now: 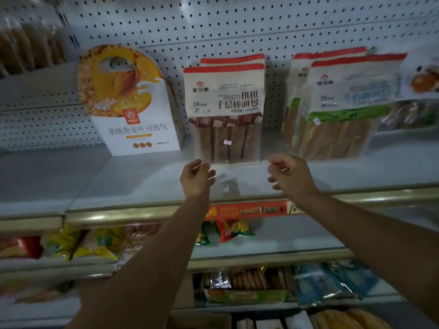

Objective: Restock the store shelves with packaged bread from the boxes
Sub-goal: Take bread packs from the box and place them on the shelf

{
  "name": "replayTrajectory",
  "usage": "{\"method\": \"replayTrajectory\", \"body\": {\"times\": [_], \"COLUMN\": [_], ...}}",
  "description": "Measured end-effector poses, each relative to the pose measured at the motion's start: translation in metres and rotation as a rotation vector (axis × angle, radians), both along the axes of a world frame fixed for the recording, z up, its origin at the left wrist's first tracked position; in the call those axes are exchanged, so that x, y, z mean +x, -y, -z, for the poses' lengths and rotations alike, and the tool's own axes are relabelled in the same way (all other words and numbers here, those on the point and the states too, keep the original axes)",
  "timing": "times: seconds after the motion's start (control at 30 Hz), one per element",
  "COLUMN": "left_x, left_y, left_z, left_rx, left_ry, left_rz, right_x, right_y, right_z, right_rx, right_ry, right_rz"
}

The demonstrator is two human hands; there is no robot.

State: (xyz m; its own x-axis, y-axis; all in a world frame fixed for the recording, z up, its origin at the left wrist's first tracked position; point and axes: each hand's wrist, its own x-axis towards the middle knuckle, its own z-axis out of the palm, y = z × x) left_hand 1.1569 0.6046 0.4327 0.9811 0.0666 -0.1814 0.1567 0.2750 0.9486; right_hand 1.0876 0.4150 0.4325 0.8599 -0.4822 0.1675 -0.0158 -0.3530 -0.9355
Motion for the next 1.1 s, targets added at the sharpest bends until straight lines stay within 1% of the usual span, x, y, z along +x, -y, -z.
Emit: {"method": "replayTrajectory", "body": {"times": [0.13, 0.23, 0.3, 0.4, 0.47, 0.57, 0.73, 0.87, 0.97, 1.1], "left_x": [-0.044, -0.079, -0.104, -0.138, -0.162, -0.192, -0.237, -0.271, -0.295, -0.326], "left_y": [0.000, 0.001, 0.003, 0.004, 0.005, 0.008, 0.017, 0.039, 0.064, 0.103], "left_z": [-0.008, -0.003, 0.008, 0.037, 0.059, 0.103, 0.178, 0.229, 0.272, 0.333], "left_rx": [-0.034, 0.012, 0.051, 0.101, 0.118, 0.111, 0.212, 0.284, 0.276, 0.355], "left_ry": [-0.013, 0.000, -0.006, -0.038, -0.124, -0.270, -0.481, -0.594, -0.668, -0.807], "left_rz": [0.089, 0.179, 0.231, 0.310, 0.356, 0.369, 0.422, 0.447, 0.452, 0.490], "right_x": [-0.039, -0.073, -0.096, -0.123, -0.140, -0.167, -0.218, -0.263, -0.292, -0.329], "right_y": [-0.012, -0.016, -0.016, -0.011, -0.007, 0.000, 0.023, 0.052, 0.076, 0.104], "right_z": [0.002, 0.004, 0.010, 0.030, 0.050, 0.088, 0.162, 0.227, 0.283, 0.353], "right_rx": [0.009, 0.009, 0.000, 0.037, 0.091, 0.197, 0.314, 0.290, 0.288, 0.261], "right_ry": [-0.015, -0.040, -0.083, -0.156, -0.223, -0.319, -0.444, -0.601, -0.719, -0.879], "right_rz": [-0.007, -0.059, -0.086, -0.070, -0.051, -0.016, 0.052, 0.090, 0.111, 0.030]}}
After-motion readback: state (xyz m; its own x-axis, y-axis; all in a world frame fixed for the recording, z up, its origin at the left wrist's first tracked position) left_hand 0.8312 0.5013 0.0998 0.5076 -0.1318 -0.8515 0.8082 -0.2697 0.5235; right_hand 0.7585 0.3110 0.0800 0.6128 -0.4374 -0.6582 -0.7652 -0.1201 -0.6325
